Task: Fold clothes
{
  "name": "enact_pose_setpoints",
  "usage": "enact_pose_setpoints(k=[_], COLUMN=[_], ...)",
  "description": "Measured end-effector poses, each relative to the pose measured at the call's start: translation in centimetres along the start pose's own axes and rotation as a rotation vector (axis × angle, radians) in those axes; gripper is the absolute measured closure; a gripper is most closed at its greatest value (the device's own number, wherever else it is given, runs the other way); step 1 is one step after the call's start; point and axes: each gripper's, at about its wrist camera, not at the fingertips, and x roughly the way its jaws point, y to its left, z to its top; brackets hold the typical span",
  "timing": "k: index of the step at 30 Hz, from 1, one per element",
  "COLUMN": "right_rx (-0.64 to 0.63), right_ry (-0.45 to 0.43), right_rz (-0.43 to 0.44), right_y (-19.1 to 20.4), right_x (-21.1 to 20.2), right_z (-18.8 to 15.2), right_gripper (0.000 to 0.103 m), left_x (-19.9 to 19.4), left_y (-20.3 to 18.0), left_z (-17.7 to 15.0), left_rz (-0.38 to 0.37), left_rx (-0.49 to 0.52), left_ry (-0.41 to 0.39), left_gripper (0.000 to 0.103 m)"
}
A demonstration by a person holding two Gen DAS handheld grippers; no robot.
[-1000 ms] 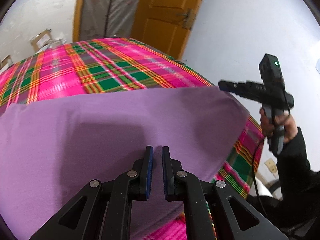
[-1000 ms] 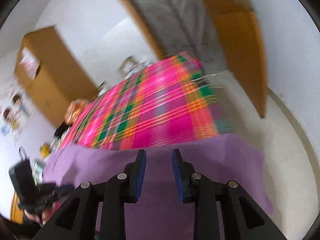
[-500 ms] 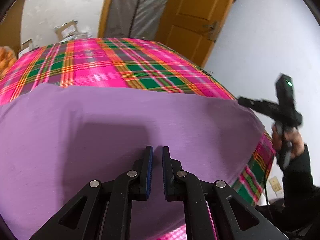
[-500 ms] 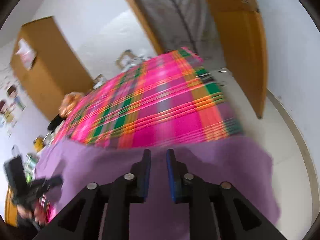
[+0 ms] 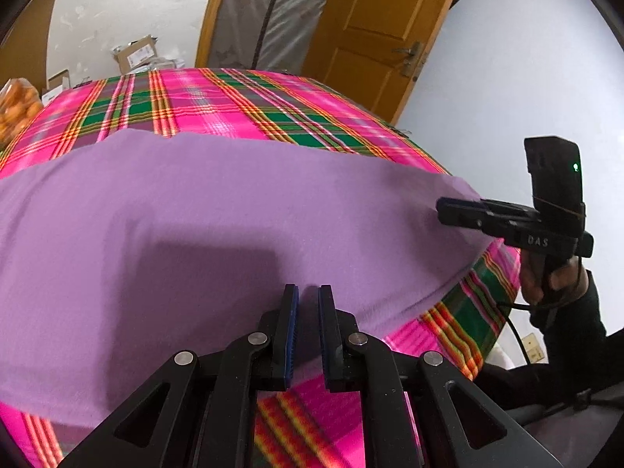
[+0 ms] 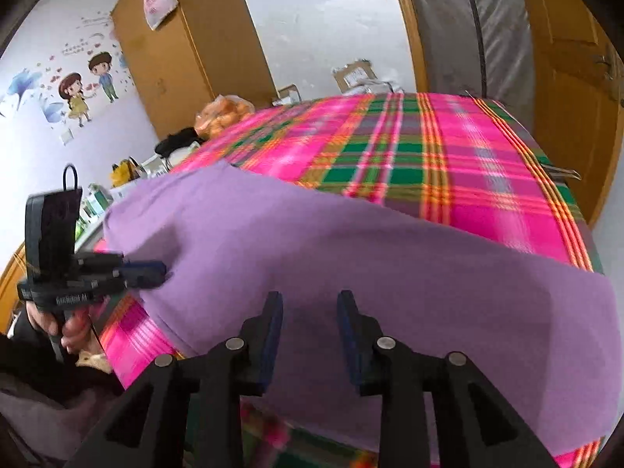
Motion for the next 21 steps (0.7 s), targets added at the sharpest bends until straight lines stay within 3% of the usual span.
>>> enact_pose_setpoints(k=[6,12,19,21], right_rx=[-0.102,-0.223,-0.324,-0.316], right_ry=[0.043,0.044,0.039,0.033], right_rz=[0.036,0.046,0.041,0.068], right_y=[3.6,5.8,8.0,7.9], right_x=[2.2,1.6,1.8,1.8], right_z=[-0.2,-1.8,-2.5,-1.9], right_gripper=[0.071,0.071,0.071,0.078], left_x=[-1.2,-1.2,-1.8,-2.0], left_y=[0.9,1.2,-0.4,-0.2], left_z=[-0.3,-1.0,-2.4,-2.5], left_rz=[0.032,0.023,-0.002,-0.019], left_rx=[-0.026,-0.029,0.067,0.065], left_ry=[-0.030,-0.024,-0.020,-0.018], left_gripper=[0.093,0.093,0.093,0.093])
